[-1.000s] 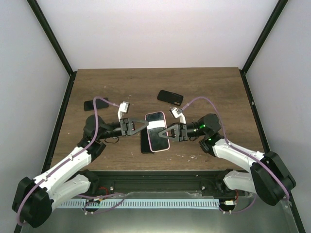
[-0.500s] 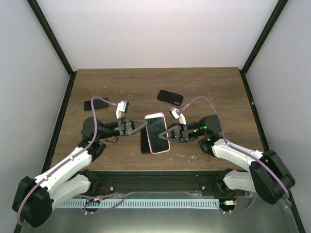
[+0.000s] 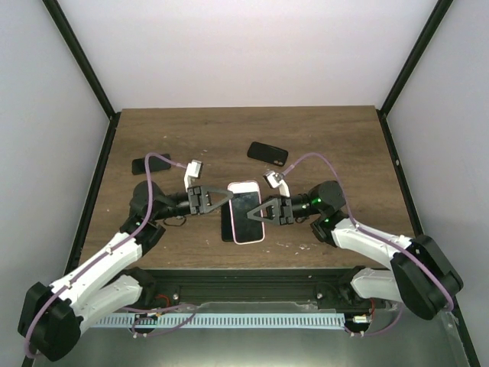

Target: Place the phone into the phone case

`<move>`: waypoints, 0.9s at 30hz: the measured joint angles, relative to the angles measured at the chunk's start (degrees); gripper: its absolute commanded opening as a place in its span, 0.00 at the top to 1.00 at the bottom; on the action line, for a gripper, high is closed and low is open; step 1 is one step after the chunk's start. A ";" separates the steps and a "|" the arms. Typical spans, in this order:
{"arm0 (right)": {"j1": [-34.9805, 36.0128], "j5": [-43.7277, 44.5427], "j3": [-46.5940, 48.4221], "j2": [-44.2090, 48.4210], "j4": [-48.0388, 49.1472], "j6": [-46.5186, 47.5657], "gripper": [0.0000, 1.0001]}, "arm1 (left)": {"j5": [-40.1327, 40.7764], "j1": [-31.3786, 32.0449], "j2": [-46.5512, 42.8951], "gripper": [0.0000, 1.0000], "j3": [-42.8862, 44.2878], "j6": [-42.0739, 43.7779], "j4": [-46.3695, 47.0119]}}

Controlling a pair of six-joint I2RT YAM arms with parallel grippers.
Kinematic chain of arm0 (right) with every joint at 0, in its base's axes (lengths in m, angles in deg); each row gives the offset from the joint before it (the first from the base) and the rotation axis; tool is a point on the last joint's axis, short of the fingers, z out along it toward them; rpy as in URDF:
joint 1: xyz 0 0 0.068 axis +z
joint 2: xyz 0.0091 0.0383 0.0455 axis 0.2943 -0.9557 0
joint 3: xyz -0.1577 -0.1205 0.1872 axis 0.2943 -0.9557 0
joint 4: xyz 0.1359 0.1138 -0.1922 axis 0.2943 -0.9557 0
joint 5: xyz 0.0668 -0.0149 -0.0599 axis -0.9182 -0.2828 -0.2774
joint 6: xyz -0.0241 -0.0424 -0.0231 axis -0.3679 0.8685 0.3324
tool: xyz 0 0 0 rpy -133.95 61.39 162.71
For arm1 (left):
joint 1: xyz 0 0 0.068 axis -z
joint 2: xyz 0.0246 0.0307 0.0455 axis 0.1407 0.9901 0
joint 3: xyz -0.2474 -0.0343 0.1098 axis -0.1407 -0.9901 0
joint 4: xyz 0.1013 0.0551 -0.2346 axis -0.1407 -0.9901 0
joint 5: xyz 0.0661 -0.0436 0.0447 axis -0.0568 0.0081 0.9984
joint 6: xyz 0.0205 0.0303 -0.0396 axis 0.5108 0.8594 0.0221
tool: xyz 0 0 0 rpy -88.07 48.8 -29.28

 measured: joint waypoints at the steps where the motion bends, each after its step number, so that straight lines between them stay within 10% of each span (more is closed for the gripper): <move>1: 0.02 0.50 0.02 0.00 -0.70 0.17 0.85 | 0.20 0.11 -0.68 0.86 0.70 1.20 -2.16; 12: 0.11 8.52 1.79 3.54 -10.71 5.44 0.88 | 1.18 0.15 -2.47 0.43 3.98 7.28 -15.15; 23: 0.17 17.90 6.23 6.19 -20.17 12.46 0.87 | -1.49 0.74 -2.27 0.55 -0.48 5.84 -12.48; 27: 0.17 19.89 7.15 6.16 -21.59 14.14 0.87 | -2.08 1.03 -1.31 0.77 -0.46 6.19 -11.76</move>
